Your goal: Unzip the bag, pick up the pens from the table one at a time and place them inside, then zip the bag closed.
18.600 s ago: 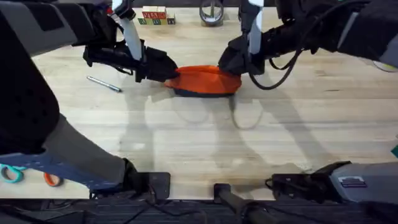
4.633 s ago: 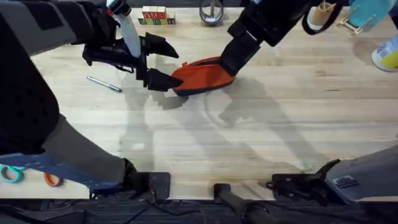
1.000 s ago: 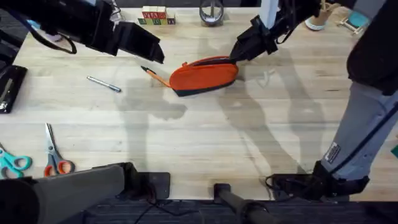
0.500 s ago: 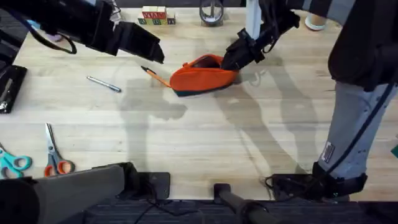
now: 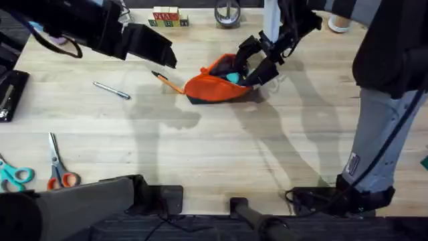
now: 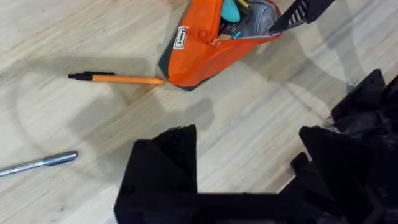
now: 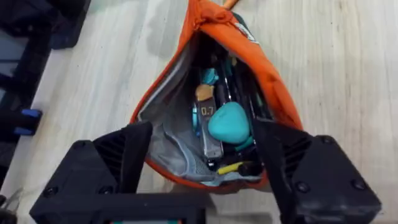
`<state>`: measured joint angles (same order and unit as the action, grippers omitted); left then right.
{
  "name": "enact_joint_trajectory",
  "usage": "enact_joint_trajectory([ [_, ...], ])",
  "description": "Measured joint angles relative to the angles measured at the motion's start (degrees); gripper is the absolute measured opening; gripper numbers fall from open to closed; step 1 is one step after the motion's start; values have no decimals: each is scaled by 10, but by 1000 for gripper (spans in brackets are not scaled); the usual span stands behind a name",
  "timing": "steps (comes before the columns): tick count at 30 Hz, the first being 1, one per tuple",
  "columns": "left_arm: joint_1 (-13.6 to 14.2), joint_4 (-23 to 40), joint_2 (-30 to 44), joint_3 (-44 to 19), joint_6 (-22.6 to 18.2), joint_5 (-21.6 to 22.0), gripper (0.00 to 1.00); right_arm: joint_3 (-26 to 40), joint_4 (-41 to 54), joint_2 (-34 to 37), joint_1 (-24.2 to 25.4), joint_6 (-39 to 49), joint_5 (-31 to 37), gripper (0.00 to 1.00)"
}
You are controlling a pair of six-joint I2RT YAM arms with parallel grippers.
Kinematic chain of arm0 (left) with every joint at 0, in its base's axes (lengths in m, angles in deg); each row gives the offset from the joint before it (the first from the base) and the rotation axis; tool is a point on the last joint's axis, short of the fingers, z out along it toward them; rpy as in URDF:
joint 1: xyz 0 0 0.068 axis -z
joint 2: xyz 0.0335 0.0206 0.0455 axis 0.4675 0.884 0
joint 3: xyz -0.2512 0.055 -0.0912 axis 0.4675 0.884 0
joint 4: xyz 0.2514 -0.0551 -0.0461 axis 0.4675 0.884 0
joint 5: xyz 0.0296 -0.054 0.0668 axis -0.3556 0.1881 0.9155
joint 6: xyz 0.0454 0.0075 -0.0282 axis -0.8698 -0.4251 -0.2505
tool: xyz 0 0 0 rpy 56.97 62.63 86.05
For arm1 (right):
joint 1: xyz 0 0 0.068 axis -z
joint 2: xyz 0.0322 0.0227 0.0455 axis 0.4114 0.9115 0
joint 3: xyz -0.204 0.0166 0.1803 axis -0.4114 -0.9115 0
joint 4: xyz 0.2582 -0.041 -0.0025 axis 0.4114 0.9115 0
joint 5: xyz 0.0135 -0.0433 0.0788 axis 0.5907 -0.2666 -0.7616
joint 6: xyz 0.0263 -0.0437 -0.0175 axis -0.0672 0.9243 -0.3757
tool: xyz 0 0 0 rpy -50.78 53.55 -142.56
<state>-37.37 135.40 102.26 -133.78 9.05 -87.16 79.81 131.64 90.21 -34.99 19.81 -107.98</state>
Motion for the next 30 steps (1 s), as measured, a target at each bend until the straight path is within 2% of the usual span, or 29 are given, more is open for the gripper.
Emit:
enact_joint_trajectory([
  [10,0,0,0,0,0,0,994,0,10,0,0,-4,-9,998],
  [18,0,0,0,0,0,12,995,6,82,0,8,-6,-32,997],
  [24,0,0,0,0,0,14,994,80,157,-1,12,-6,-35,997],
  [30,0,0,0,0,0,14,993,147,158,-9,14,-23,-36,997],
])
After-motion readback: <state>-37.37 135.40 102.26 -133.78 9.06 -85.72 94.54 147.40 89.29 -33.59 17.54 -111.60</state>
